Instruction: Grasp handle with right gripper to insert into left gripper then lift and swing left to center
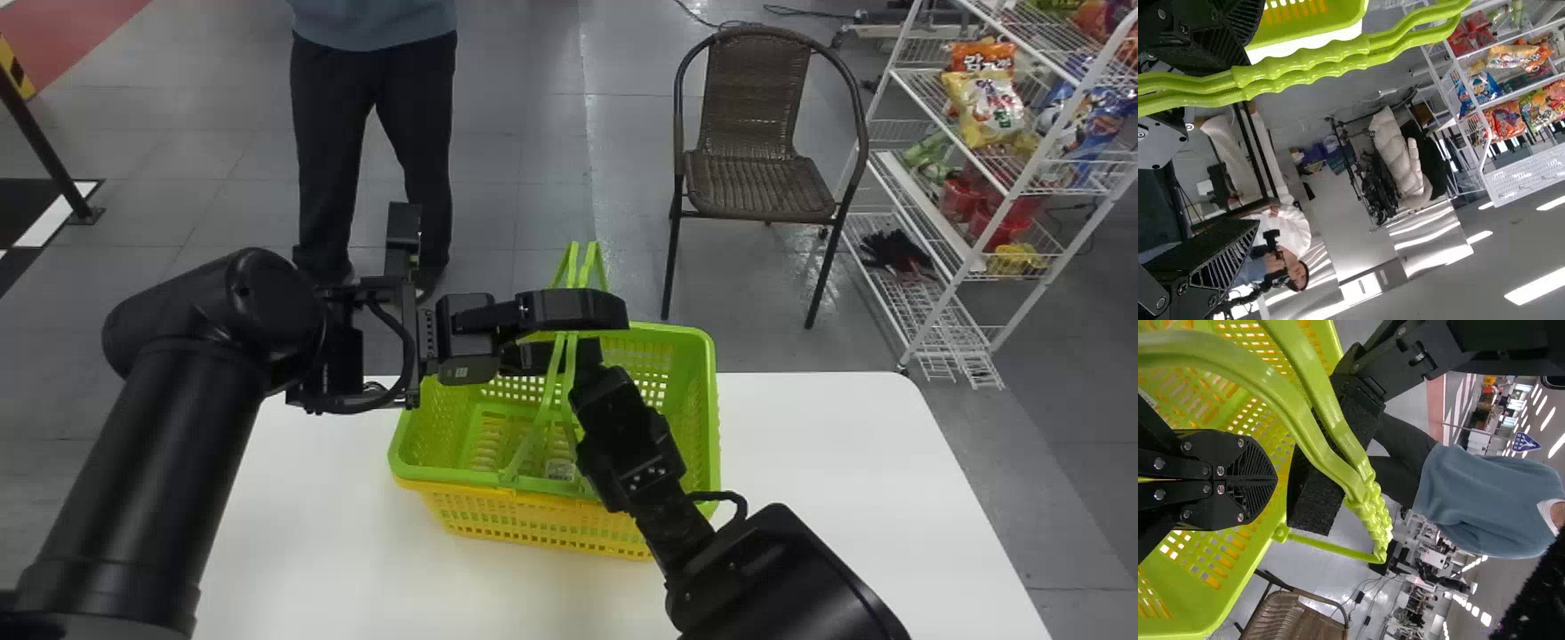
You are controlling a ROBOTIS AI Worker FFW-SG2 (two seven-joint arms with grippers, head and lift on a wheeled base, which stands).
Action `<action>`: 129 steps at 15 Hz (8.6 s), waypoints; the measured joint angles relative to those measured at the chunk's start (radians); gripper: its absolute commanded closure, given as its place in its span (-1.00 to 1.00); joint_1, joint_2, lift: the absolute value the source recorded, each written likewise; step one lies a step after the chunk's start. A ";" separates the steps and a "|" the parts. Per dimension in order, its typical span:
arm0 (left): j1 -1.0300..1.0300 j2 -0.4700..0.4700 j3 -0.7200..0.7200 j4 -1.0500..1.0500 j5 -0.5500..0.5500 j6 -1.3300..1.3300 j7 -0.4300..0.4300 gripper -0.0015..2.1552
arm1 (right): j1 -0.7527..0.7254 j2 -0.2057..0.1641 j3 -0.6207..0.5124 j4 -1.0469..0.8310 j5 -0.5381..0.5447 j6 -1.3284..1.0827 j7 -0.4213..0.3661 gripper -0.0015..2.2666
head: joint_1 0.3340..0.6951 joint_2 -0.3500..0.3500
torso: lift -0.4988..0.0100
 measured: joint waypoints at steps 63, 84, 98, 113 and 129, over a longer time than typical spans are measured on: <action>-0.343 0.052 0.113 0.061 0.282 0.298 0.136 -0.81 | 0.650 -0.092 -0.579 -0.211 -0.307 -0.752 0.013 -0.91 | 0.98 -0.98 | 0.96; -0.334 0.059 0.119 0.063 0.273 0.298 0.077 0.83 | 0.653 -0.089 -0.601 -0.142 -0.336 -0.814 0.021 -0.90 | 1.00 -1.00 | 0.96; -0.336 0.340 0.113 0.063 0.306 0.298 0.029 0.83 | 0.653 -0.089 -0.607 -0.131 -0.336 -0.820 0.025 -0.90 | 1.00 -0.61 | 0.96; 0.112 0.702 0.470 -0.090 0.402 0.298 -0.096 0.83 | 0.633 -0.087 -0.603 -0.104 -0.335 -0.823 0.025 -0.90 | 1.00 0.21 | 0.96; 0.857 0.574 0.870 -0.586 0.483 0.298 -0.207 0.83 | 0.617 -0.089 -0.600 -0.088 -0.335 -0.807 0.026 -0.90 | 1.00 0.21 | 0.96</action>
